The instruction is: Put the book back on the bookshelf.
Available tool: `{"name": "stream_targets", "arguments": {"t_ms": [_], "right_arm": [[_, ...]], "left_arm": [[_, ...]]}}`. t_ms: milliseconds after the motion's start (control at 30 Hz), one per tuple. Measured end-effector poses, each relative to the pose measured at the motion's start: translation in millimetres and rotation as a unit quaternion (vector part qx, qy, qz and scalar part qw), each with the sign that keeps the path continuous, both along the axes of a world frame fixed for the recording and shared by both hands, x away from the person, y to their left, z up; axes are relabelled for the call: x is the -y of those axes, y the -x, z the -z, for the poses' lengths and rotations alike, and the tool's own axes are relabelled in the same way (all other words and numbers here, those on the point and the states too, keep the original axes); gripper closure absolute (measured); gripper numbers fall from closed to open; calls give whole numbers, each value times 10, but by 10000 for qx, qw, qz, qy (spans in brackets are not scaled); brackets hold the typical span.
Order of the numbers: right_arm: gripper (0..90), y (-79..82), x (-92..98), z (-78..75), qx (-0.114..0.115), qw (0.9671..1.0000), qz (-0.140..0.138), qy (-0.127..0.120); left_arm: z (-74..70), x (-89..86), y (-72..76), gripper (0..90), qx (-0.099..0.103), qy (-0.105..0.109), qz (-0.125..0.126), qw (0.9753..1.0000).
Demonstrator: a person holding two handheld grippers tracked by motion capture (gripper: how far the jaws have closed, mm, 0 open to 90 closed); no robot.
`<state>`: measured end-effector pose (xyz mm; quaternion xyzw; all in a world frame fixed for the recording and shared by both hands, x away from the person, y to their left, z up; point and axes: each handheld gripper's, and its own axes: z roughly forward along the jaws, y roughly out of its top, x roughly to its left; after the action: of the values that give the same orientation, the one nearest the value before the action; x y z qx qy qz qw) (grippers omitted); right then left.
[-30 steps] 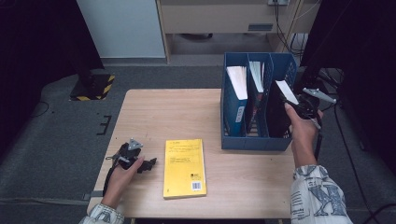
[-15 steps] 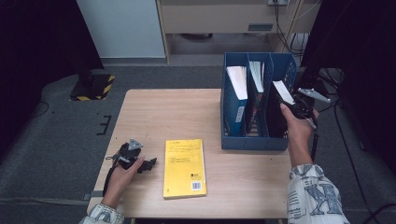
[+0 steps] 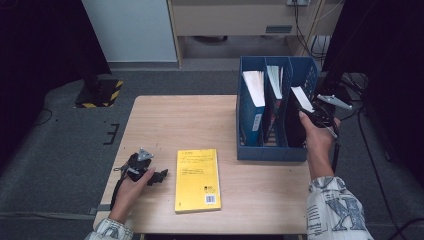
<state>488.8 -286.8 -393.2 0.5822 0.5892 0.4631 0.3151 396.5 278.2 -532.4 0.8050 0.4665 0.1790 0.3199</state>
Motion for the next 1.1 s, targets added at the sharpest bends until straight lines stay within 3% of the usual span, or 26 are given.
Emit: {"name": "stream_targets", "arguments": {"t_ms": [233, 567, 1100], "right_arm": [[506, 5, 22, -9, 20, 10000, 29, -37], [525, -5, 153, -7, 117, 9991, 247, -317], [530, -75, 143, -104, 215, 9993, 231, -185]], "left_arm": [[1, 1, 0, 57, 3, -1, -2, 10000], [2, 0, -1, 57, 8, 7, -5, 10000], [3, 1, -2, 57, 14, 6, -4, 10000]]}}
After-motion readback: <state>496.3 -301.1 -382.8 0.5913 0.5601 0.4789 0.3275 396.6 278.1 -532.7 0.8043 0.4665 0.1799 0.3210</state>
